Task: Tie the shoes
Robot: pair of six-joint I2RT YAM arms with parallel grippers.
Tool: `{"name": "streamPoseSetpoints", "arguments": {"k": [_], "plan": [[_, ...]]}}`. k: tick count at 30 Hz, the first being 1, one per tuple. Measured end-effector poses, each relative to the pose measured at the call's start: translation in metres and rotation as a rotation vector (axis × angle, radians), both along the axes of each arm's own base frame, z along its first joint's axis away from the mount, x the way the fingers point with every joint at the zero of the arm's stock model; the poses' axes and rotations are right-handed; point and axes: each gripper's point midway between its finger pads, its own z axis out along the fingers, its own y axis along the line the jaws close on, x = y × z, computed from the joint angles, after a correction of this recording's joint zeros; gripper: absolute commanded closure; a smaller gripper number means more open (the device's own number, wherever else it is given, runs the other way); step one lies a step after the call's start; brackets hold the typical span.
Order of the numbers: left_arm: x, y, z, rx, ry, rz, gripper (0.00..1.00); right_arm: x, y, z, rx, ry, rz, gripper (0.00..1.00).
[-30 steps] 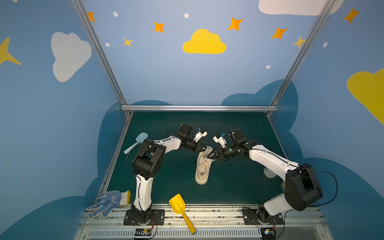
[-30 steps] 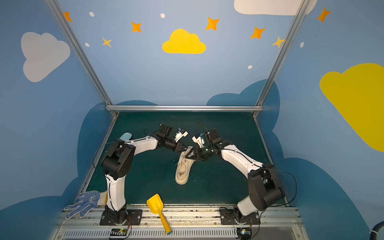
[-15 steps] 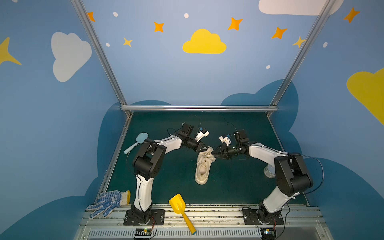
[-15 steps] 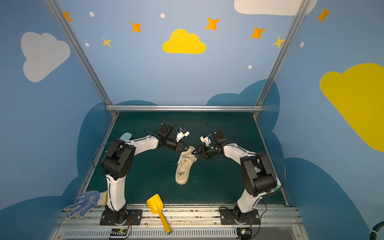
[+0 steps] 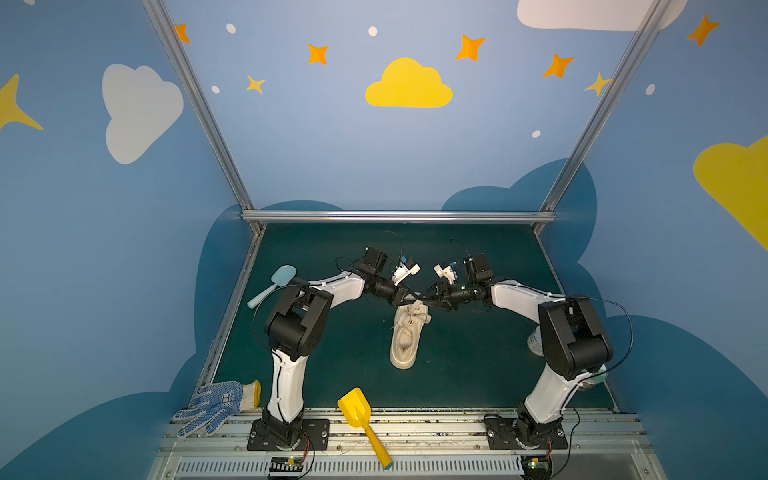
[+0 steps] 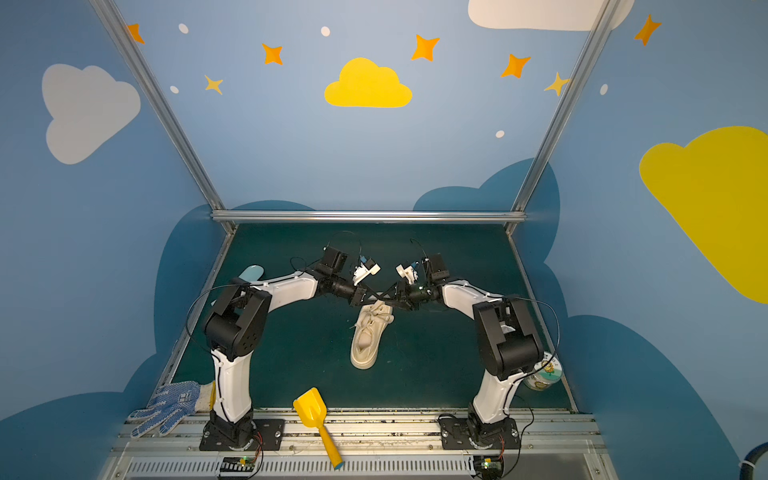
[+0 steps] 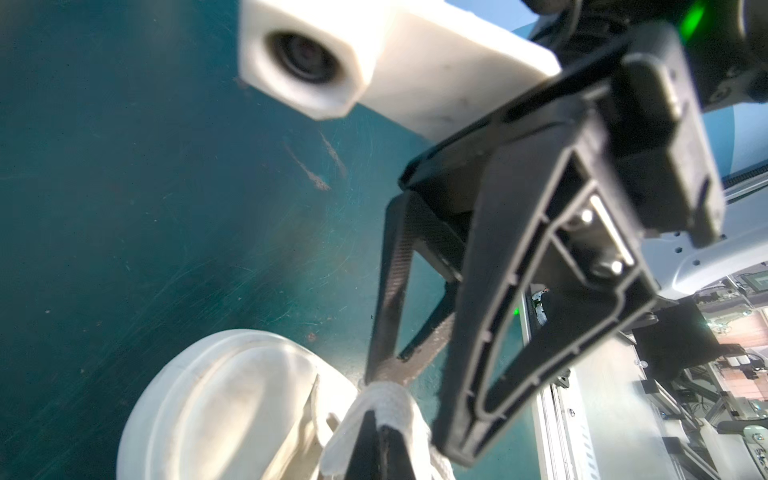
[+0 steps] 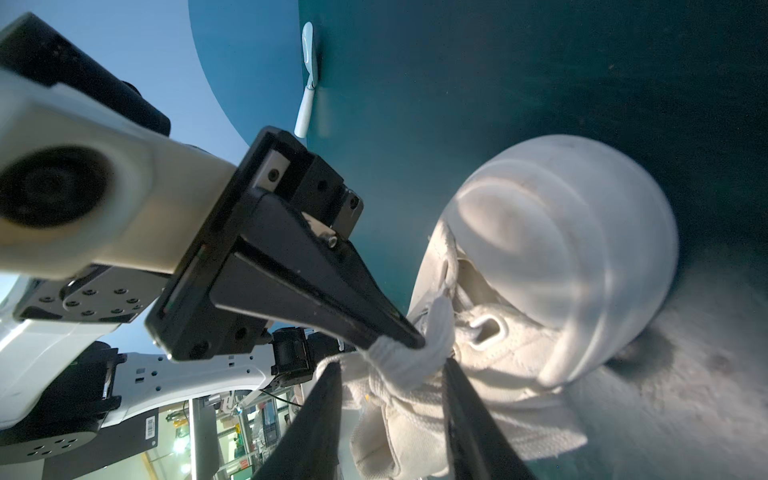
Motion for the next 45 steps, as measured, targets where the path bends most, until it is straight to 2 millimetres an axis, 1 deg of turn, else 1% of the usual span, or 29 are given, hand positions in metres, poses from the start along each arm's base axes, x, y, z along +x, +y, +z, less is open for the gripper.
{"name": "streamPoseSetpoints", "arguments": {"k": [1, 3, 5, 7, 8, 9, 10, 14, 15, 19, 22, 25, 27, 30, 34, 36, 40, 43, 45], "plan": [[0.000, 0.000, 0.001, -0.001, -0.002, -0.002, 0.94, 0.001, 0.000, -0.002, 0.000, 0.004, 0.001, 0.68], [-0.002, 0.001, -0.001, 0.002, -0.004, -0.003, 0.93, 0.000, 0.001, -0.003, 0.005, 0.010, 0.006, 0.79], [-0.002, 0.001, -0.001, 0.001, -0.002, -0.004, 0.89, 0.000, 0.001, -0.002, 0.008, 0.012, 0.006, 0.88], [-0.003, 0.002, -0.002, 0.003, -0.003, -0.002, 0.84, 0.000, 0.002, -0.001, 0.013, 0.013, 0.010, 0.96], [-0.003, 0.003, -0.003, 0.005, -0.002, 0.000, 0.77, 0.000, 0.002, -0.001, 0.014, 0.016, 0.009, 0.98], [-0.004, 0.004, -0.003, 0.006, 0.003, 0.004, 0.69, 0.000, 0.002, -0.001, 0.015, 0.018, 0.007, 1.00], [-0.004, 0.004, -0.003, 0.004, 0.001, 0.005, 0.63, 0.000, 0.001, -0.001, 0.015, 0.018, 0.007, 1.00], [-0.002, 0.009, 0.006, -0.013, -0.010, 0.025, 0.49, 0.001, 0.001, -0.001, 0.014, 0.015, 0.005, 1.00], [-0.001, 0.011, 0.010, -0.018, -0.014, 0.034, 0.48, 0.000, 0.001, -0.001, 0.013, 0.014, 0.004, 1.00], [0.003, 0.027, 0.030, -0.034, -0.043, 0.073, 0.46, -0.002, 0.000, -0.004, 0.008, 0.018, 0.000, 1.00], [0.003, 0.038, 0.050, -0.036, -0.091, 0.093, 0.45, -0.002, -0.001, -0.005, 0.004, 0.022, -0.003, 1.00], [-0.008, 0.047, 0.067, -0.029, -0.135, 0.096, 0.44, -0.001, -0.001, -0.006, 0.001, 0.018, -0.006, 1.00], [-0.018, 0.052, 0.071, -0.015, -0.146, 0.096, 0.43, -0.001, -0.001, -0.005, -0.002, 0.017, -0.011, 1.00], [-0.033, 0.059, 0.066, 0.025, -0.137, 0.097, 0.43, -0.001, -0.001, -0.004, -0.005, 0.014, -0.015, 1.00], [-0.051, 0.065, 0.047, 0.105, -0.107, 0.096, 0.43, -0.002, 0.000, -0.002, -0.003, 0.009, -0.012, 1.00], [-0.058, 0.065, 0.038, 0.140, -0.097, 0.091, 0.43, -0.002, 0.000, -0.002, -0.004, 0.009, -0.011, 1.00], [-0.068, 0.062, 0.027, 0.188, -0.081, 0.080, 0.44, -0.004, 0.002, -0.002, -0.004, 0.009, -0.005, 1.00], [-0.072, 0.058, 0.026, 0.198, -0.087, 0.069, 0.45, -0.005, 0.003, -0.002, -0.004, 0.009, -0.001, 1.00], [-0.075, 0.056, 0.025, 0.203, -0.089, 0.061, 0.50, -0.005, 0.003, -0.002, -0.004, 0.009, -0.001, 1.00]]}}
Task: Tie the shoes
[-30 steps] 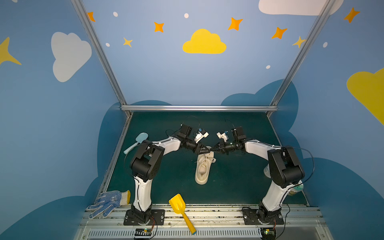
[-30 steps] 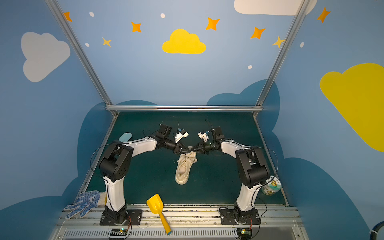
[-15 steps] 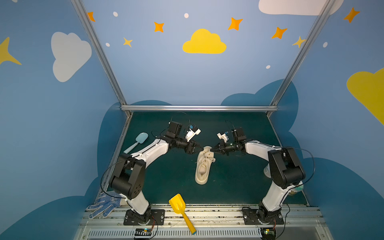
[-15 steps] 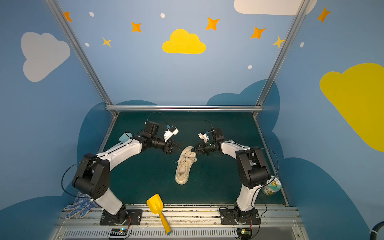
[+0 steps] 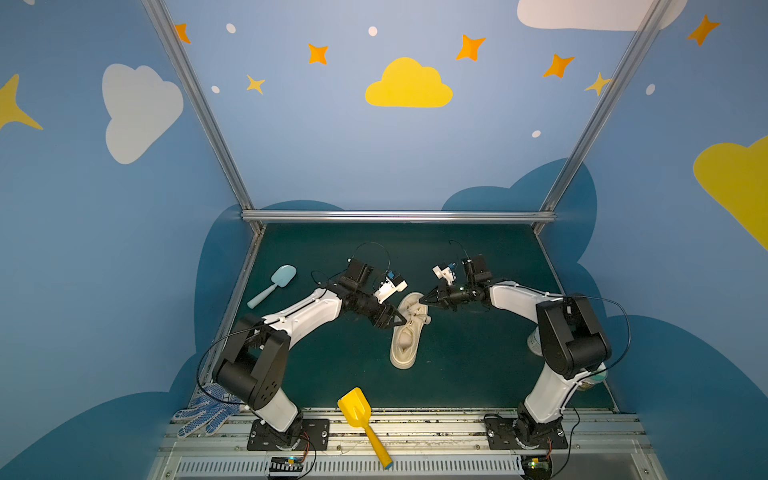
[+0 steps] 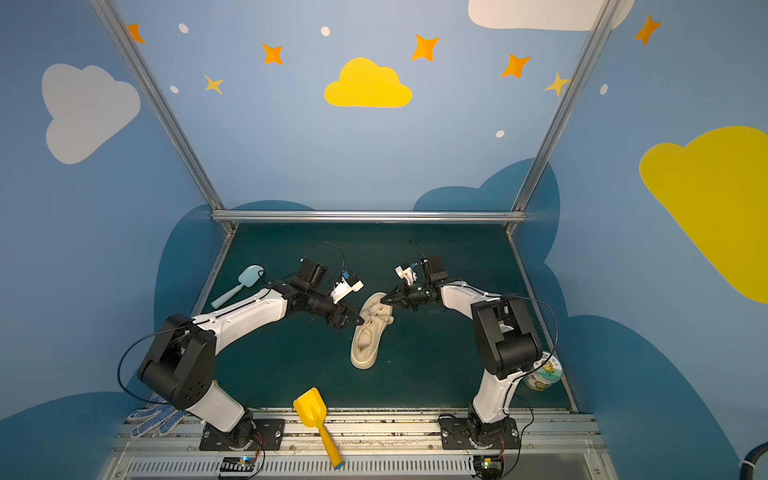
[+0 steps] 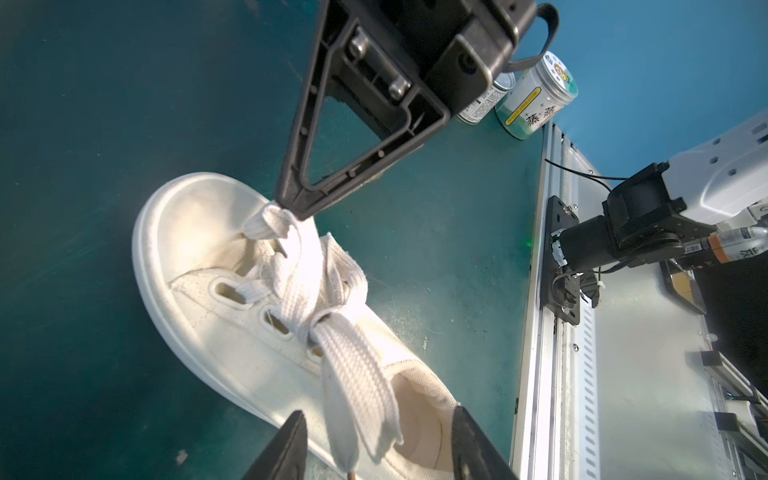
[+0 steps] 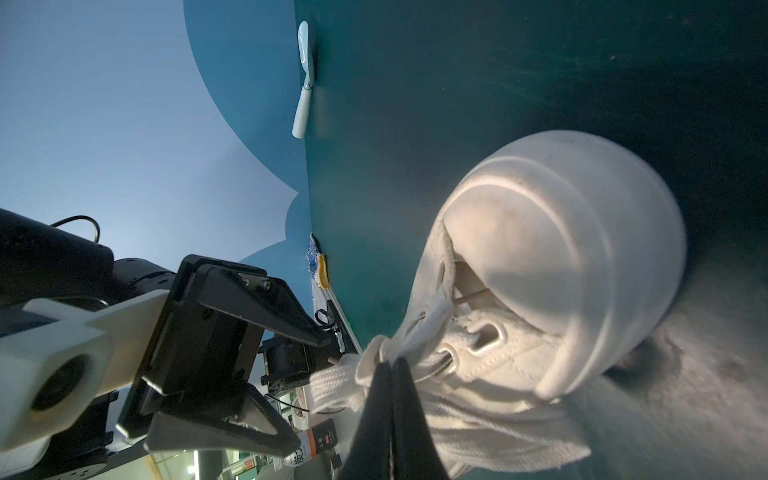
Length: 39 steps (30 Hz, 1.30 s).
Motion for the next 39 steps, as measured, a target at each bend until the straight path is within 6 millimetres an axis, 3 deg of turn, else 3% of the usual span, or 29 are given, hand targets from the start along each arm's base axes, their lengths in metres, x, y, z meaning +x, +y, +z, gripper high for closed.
{"name": "streamPoseSetpoints", "arguments": {"k": [7, 11, 21, 34, 39], "plan": [[-0.003, -0.003, -0.008, 0.036, -0.005, -0.003, 0.78, 0.000, 0.000, 0.000, -0.002, -0.001, -0.001, 1.00], [0.003, -0.001, -0.012, 0.064, -0.016, 0.014, 0.87, 0.000, -0.002, -0.001, -0.020, 0.000, -0.010, 1.00], [0.024, -0.004, 0.000, 0.113, -0.086, 0.001, 0.92, -0.002, -0.013, 0.016, -0.095, -0.072, -0.080, 1.00], [0.048, -0.001, 0.004, 0.225, -0.135, -0.056, 0.94, -0.014, -0.030, -0.006, -0.255, -0.043, -0.106, 1.00], [0.055, 0.001, -0.005, 0.271, -0.130, -0.079, 0.95, -0.016, -0.037, -0.009, -0.301, -0.049, -0.113, 1.00]]}}
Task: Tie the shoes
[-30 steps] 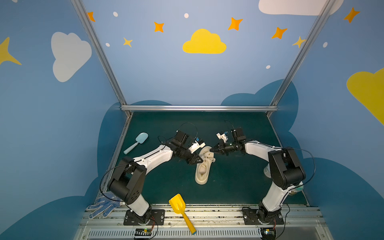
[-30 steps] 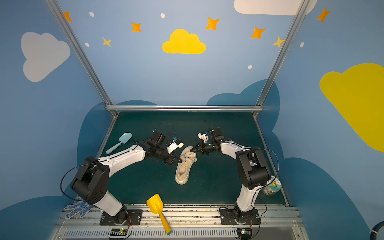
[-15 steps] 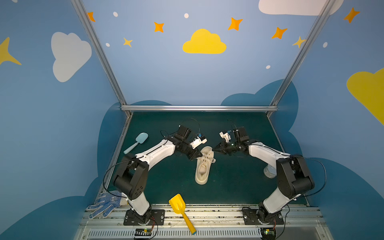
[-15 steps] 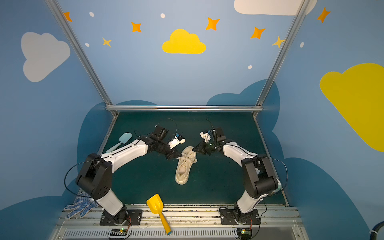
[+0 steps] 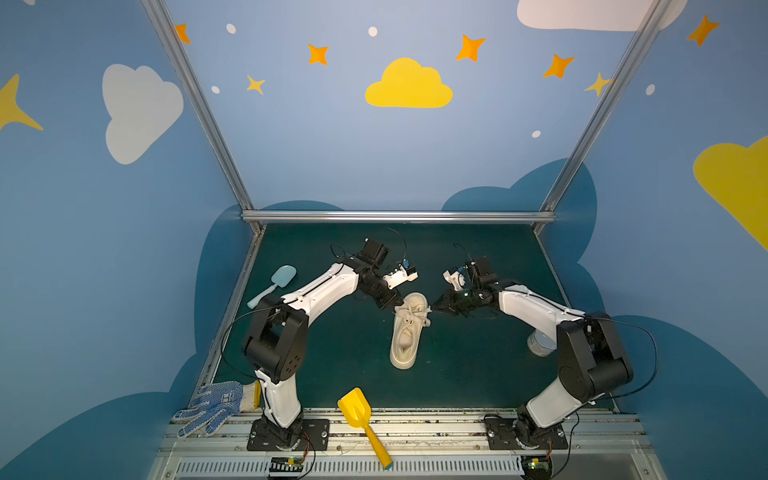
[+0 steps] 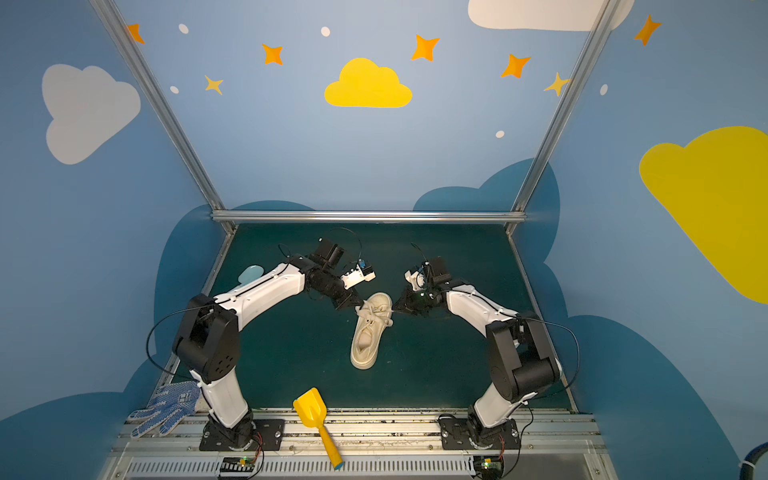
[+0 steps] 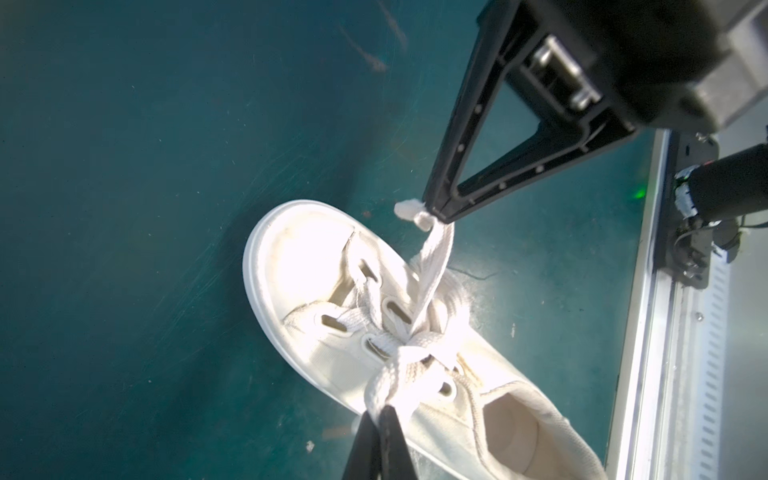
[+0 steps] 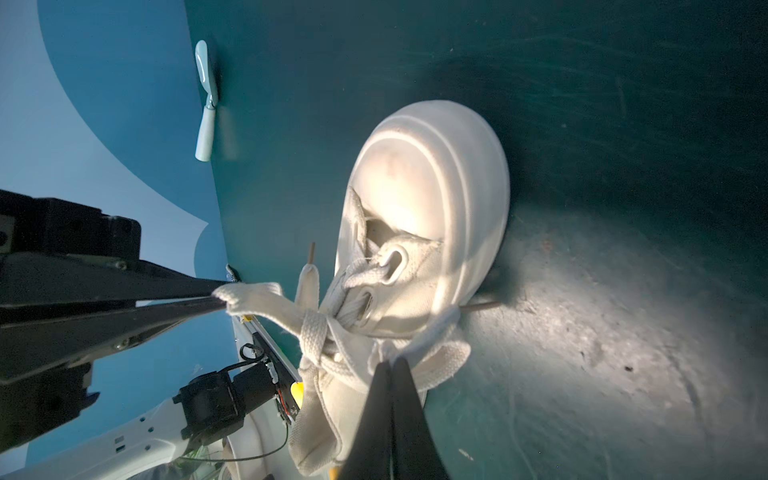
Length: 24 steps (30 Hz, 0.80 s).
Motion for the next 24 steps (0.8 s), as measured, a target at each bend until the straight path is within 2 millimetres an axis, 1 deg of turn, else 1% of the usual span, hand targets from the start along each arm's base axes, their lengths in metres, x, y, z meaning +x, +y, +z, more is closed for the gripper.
{"name": "streamPoseSetpoints", "arguments": {"k": [7, 13, 20, 24], "plan": [[0.008, 0.006, -0.014, 0.043, 0.010, -0.009, 0.96, -0.003, -0.008, -0.009, -0.058, 0.012, -0.010, 1.00], [0.016, 0.015, -0.021, 0.049, 0.011, 0.000, 0.97, -0.006, -0.012, -0.012, -0.082, 0.023, -0.009, 1.00], [0.021, 0.015, -0.024, 0.037, 0.001, -0.014, 0.97, -0.011, -0.020, -0.019, -0.129, 0.046, -0.017, 1.00], [0.022, 0.014, -0.030, 0.036, 0.004, -0.031, 0.97, -0.014, -0.024, -0.023, -0.155, 0.063, -0.023, 1.00]]}}
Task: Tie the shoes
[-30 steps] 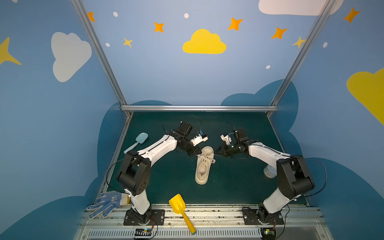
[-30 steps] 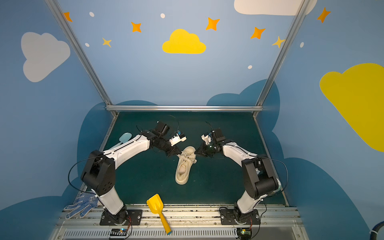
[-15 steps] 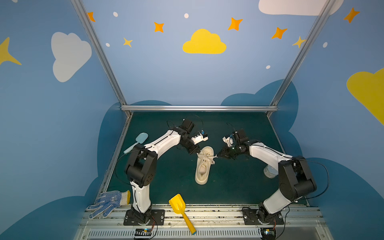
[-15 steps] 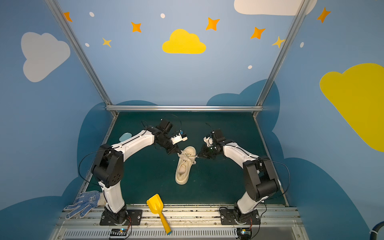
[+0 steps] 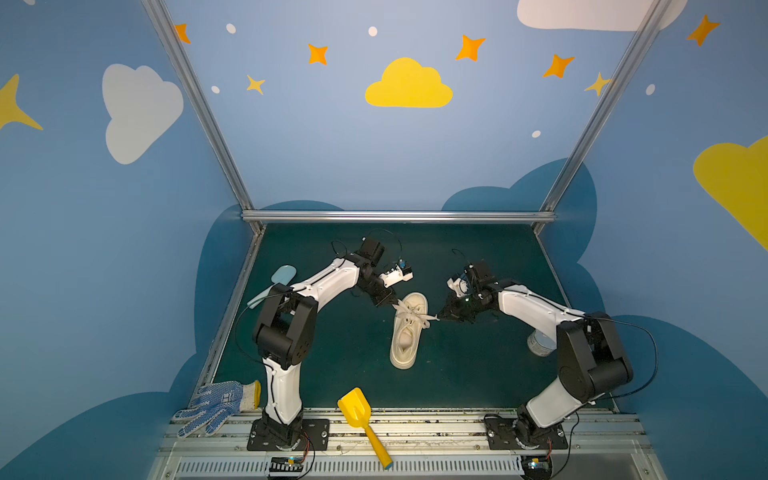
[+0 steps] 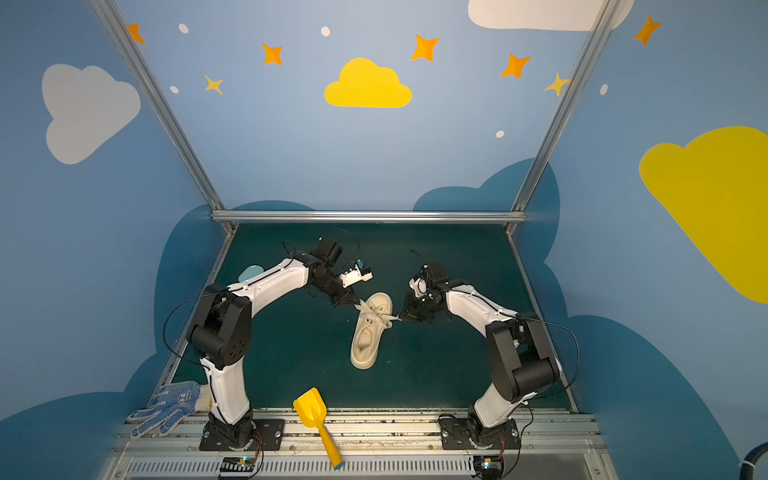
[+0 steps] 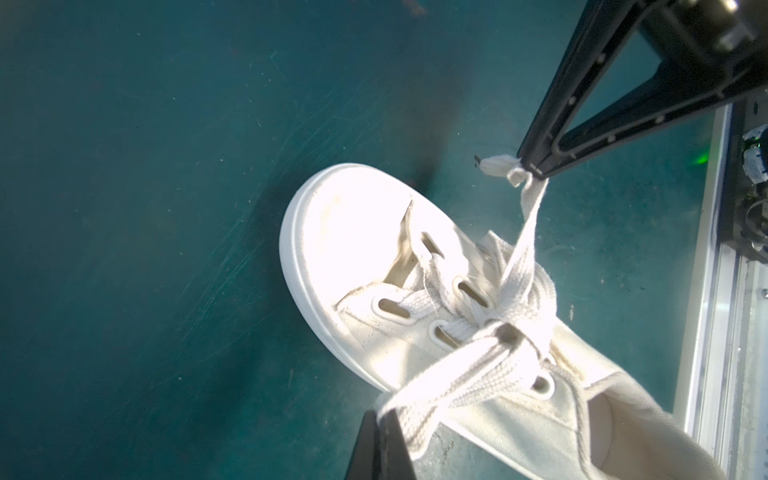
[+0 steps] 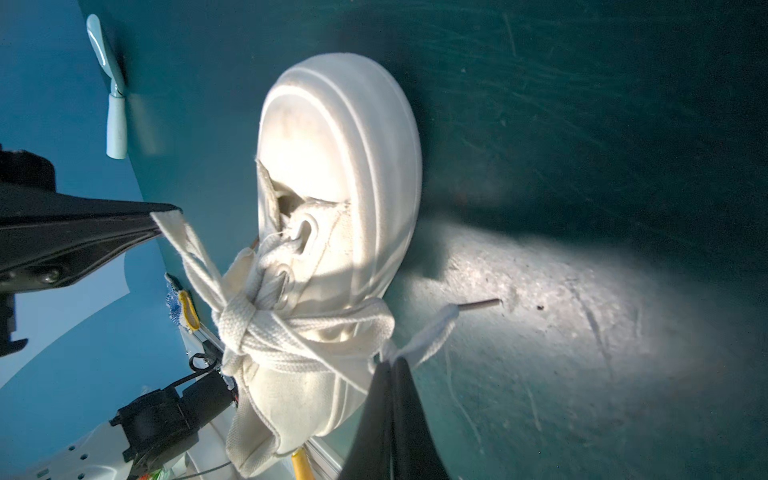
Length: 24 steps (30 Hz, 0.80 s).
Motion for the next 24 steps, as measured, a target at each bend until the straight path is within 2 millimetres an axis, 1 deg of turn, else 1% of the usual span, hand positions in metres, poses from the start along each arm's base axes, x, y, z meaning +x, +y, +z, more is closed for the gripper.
{"name": "streamPoseSetpoints", "arguments": {"k": [11, 19, 24], "plan": [[0.002, -0.002, -0.004, -0.008, -0.014, -0.027, 0.97, 0.000, -0.008, -0.015, -0.067, 0.033, 0.000, 1.00], [0.004, -0.002, -0.020, -0.006, 0.010, -0.035, 0.97, 0.011, -0.002, -0.018, -0.060, 0.038, 0.032, 1.00], [0.007, -0.004, -0.022, -0.022, 0.011, -0.033, 0.97, 0.018, 0.002, -0.027, -0.059, 0.056, 0.052, 1.00]]}}
